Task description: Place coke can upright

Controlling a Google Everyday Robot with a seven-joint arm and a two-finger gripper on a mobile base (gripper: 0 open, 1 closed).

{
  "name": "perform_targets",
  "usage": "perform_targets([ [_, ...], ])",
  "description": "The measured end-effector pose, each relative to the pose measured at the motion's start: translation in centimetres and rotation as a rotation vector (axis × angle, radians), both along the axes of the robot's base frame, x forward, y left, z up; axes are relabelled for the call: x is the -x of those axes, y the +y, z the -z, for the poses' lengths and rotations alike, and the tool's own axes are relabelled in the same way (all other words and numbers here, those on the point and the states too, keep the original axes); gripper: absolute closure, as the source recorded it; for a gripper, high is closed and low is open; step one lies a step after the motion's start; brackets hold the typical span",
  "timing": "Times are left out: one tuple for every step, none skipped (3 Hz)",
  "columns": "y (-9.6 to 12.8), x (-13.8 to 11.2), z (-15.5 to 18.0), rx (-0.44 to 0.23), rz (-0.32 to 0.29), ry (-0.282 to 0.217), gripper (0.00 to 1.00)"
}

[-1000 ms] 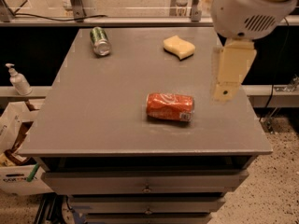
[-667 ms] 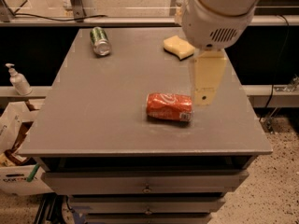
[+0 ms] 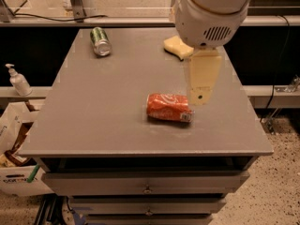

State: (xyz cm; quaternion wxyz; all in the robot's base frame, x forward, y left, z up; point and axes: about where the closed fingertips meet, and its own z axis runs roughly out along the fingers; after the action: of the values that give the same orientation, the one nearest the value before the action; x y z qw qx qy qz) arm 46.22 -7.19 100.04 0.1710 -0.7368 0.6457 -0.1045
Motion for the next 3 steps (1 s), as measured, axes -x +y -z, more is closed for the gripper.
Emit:
perform_targets([
  [2.3,-1.2,2.1,0.057,-0.024,0.026,0.0],
  [3.3,-2.4,5.0,0.156,-0.022,0.059,0.0],
  [3.2,-3.4,7.6,0.236,-0.006,0.092,0.0],
])
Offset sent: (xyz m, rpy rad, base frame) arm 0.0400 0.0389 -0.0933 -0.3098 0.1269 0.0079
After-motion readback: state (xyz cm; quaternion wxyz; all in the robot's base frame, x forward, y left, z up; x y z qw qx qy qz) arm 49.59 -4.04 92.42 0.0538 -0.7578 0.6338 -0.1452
